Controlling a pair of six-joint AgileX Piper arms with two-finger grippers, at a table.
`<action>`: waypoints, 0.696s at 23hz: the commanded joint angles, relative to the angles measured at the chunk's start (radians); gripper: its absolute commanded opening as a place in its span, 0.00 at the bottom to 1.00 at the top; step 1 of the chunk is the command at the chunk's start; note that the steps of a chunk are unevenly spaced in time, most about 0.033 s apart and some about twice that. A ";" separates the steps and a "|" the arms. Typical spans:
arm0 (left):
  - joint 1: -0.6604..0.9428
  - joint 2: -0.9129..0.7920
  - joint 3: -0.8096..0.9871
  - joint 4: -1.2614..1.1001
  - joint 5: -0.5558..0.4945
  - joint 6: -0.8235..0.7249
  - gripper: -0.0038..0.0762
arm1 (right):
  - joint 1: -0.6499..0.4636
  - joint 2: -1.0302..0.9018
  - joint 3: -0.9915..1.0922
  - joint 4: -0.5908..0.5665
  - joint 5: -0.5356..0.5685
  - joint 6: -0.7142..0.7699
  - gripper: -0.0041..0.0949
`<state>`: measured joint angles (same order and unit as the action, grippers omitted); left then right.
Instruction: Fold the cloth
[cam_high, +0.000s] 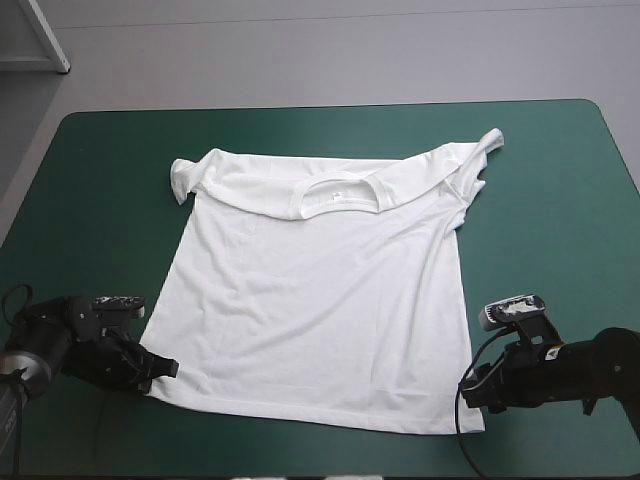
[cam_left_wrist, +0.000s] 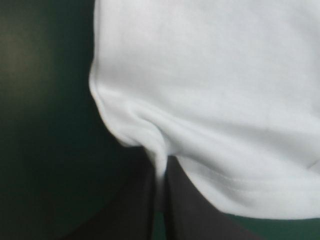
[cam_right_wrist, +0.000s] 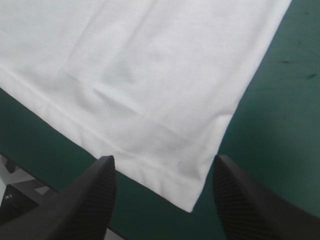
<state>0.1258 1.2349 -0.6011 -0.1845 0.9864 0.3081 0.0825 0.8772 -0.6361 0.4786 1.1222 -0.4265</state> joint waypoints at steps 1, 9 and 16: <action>-0.004 0.005 -0.002 -0.083 -0.103 0.025 0.07 | -0.006 0.037 -0.020 0.056 -0.034 -0.014 0.63; -0.004 0.005 -0.002 -0.082 -0.103 0.031 0.07 | 0.056 0.162 0.001 -0.007 -0.013 0.046 0.60; -0.004 0.005 -0.002 -0.082 -0.097 0.043 0.07 | 0.142 0.213 0.117 -0.099 -0.154 0.144 0.54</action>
<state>0.1258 1.2366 -0.6004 -0.2453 0.9219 0.3459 0.2138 1.0907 -0.5175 0.4086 1.0276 -0.3272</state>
